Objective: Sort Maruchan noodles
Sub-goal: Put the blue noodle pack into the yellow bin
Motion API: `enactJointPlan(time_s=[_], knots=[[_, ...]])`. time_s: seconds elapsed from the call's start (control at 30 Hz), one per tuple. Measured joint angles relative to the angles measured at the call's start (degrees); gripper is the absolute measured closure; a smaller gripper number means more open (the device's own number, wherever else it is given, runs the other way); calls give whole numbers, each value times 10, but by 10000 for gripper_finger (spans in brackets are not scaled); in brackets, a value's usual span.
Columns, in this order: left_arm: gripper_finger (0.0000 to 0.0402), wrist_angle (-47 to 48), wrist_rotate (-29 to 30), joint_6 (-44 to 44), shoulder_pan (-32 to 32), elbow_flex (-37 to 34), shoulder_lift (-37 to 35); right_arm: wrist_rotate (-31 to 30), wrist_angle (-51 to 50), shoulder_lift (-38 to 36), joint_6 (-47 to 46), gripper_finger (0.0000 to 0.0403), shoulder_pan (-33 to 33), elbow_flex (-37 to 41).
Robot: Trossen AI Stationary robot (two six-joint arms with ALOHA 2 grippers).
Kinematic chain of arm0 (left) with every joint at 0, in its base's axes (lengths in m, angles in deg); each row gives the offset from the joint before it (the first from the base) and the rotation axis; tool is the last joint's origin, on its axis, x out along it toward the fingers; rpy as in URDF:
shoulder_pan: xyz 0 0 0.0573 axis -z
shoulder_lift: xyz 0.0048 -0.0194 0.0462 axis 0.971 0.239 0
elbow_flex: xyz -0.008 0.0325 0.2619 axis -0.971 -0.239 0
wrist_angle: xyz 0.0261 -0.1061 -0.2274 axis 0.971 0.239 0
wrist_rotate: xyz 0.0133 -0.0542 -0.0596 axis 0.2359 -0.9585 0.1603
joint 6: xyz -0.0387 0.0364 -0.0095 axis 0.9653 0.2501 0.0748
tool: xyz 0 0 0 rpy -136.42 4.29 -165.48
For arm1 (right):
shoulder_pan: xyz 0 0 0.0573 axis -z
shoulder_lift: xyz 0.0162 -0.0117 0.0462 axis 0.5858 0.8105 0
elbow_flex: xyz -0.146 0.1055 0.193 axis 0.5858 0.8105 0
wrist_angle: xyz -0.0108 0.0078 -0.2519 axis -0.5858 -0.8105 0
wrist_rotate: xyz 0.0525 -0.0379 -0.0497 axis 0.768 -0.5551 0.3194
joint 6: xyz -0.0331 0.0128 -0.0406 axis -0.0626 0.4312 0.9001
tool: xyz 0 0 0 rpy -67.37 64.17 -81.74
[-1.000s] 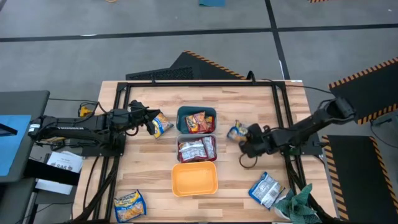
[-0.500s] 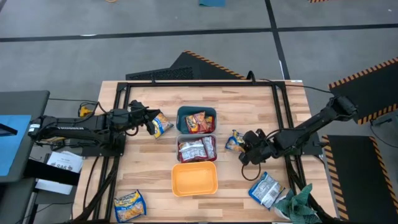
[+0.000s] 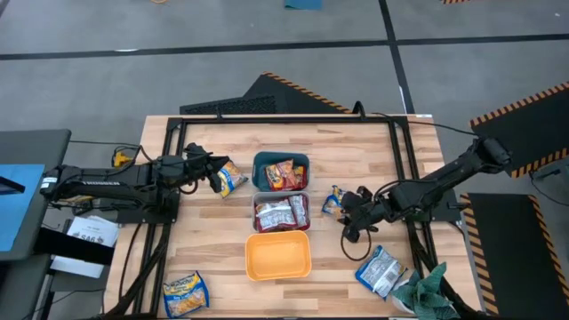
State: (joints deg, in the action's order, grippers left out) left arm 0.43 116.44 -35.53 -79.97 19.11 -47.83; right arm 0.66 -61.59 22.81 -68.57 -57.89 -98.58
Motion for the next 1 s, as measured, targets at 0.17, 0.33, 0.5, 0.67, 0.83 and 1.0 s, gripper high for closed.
enactJointPlan(time_s=[0.17, 0.33, 0.5, 0.67, 0.83, 1.0], knots=[[401, 0, 0, 0, 0, 0, 0, 0, -1, 0, 72, 128, 1, 0], [401, 0, 0, 0, 0, 0, 0, -49, -21, 3, 132, 112, 1, 0], [401, 0, 0, 0, 0, 0, 0, -60, -19, 50, 161, 111, 5, 0], [401, 4, 0, 0, 0, 0, 0, -57, -24, 117, 182, 111, 5, 0], [401, 5, 0, 0, 0, 0, 0, -83, -32, 167, 189, 111, 10, -2], [401, 5, 0, 0, 0, 0, 0, -111, -34, 202, 171, 121, 20, -3]])
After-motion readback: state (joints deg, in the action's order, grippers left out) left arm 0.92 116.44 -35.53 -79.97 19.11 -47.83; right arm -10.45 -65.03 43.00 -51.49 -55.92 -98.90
